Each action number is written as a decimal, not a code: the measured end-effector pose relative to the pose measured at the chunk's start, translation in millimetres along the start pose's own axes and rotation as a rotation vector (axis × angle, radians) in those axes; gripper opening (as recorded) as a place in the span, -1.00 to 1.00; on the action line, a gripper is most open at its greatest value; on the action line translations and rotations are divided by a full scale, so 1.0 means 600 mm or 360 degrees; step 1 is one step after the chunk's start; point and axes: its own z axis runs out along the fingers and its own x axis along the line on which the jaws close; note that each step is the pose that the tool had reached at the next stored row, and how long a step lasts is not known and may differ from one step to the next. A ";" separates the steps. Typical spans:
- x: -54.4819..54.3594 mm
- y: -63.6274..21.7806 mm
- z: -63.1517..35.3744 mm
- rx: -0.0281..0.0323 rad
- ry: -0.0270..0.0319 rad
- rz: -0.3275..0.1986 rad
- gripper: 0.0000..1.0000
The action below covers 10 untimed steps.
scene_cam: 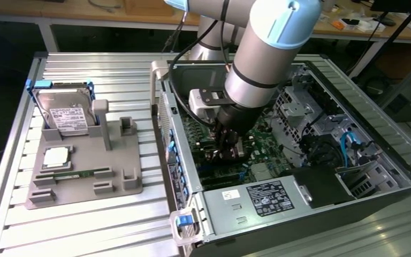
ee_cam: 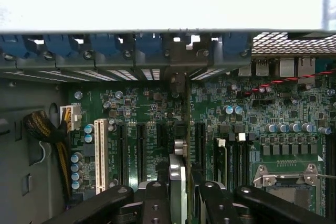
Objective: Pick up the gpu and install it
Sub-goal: 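Insert the gpu into the slot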
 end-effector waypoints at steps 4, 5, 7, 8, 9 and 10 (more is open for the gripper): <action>0.000 0.000 0.001 0.00001 0.00001 0.0000 -0.47; 0.000 0.000 0.002 -0.00002 0.00009 0.0000 -0.47; 0.000 0.000 0.004 -0.00007 0.00017 0.0000 -0.47; 0.000 0.000 0.004 -0.00005 0.00010 0.0000 -0.47; 0.000 0.000 0.004 -0.00001 0.00001 0.0000 -0.47; 0.000 0.000 0.004 0.00000 0.00000 0.0000 -0.47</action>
